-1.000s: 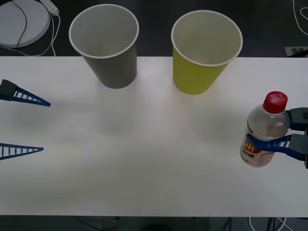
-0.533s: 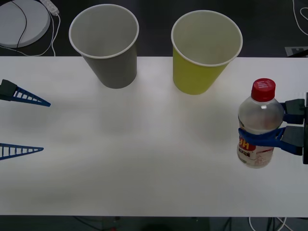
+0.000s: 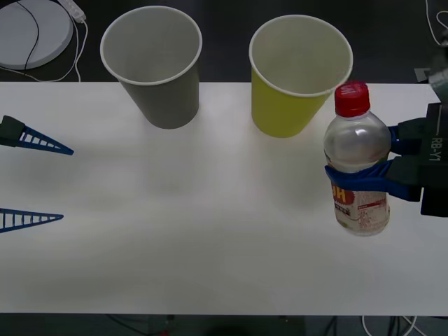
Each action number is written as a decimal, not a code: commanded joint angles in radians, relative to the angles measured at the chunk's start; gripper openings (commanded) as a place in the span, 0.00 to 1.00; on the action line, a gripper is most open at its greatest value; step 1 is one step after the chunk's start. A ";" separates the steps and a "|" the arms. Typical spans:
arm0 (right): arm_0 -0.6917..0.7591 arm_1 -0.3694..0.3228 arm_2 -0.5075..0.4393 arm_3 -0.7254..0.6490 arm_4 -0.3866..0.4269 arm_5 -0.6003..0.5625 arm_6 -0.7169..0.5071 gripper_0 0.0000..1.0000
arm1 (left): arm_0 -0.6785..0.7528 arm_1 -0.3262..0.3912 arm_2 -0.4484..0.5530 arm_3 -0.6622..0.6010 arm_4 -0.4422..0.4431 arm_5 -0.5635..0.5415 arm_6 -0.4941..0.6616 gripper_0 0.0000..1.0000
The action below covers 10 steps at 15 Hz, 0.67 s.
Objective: Put the can into the green bin and the plastic bottle into the gray bin
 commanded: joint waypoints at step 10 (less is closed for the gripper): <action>-0.654 -0.065 0.308 0.268 0.037 -0.324 -0.089 0.00 | 0.000 0.000 0.000 0.000 0.000 0.000 0.000 1.00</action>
